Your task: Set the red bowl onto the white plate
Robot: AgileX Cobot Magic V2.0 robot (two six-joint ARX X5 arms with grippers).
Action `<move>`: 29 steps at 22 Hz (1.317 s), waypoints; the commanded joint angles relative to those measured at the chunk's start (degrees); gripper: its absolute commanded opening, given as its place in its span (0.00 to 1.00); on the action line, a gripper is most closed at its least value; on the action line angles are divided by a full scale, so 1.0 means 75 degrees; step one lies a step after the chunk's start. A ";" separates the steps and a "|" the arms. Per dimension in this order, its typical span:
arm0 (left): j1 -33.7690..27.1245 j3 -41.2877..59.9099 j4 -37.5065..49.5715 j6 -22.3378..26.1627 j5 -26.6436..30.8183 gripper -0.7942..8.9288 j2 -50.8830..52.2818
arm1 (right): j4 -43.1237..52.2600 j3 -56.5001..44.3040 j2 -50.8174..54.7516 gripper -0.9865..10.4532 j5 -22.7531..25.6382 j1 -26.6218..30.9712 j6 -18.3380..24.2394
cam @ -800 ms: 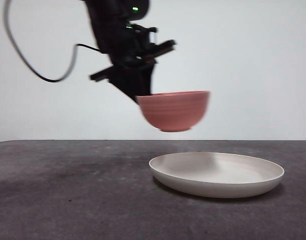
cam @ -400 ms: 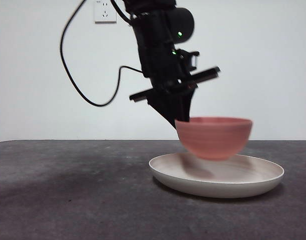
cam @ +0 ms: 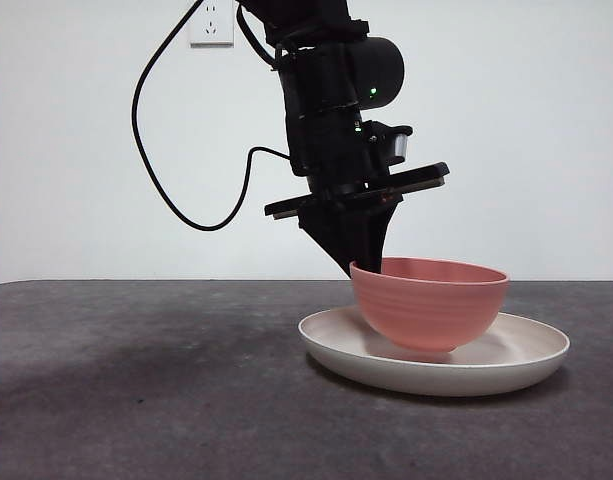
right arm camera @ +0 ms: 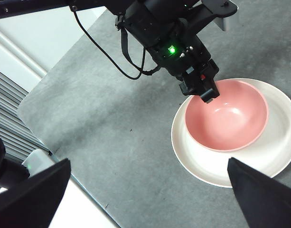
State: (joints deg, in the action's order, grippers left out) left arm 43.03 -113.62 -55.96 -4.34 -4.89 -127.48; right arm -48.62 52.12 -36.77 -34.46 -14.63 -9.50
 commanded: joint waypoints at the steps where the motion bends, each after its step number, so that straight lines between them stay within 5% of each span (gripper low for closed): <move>1: 0.0067 -0.0239 0.0047 0.0181 -0.0026 0.09 -0.0210 | 0.0079 0.0122 -0.0026 0.58 -0.0003 -0.0032 -0.0073; 11: 0.0076 -0.0230 0.0035 0.0236 -0.0029 0.12 -0.0268 | 0.0079 0.0122 -0.0026 0.58 -0.0003 -0.0032 -0.0073; 20: 0.0015 -0.0600 -0.0280 0.0020 -0.0029 0.65 -0.0248 | 0.0079 0.0122 -0.0026 0.58 -0.0003 -0.0032 -0.0076; 29: -0.0108 -0.1271 -0.2407 0.0323 -0.0189 0.67 0.1332 | 0.0079 0.0122 -0.0026 0.58 -0.0003 -0.0032 -0.0070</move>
State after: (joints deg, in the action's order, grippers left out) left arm 41.78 -121.54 -74.00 -2.44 -6.00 -117.54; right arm -48.62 52.12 -36.77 -34.46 -14.63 -9.50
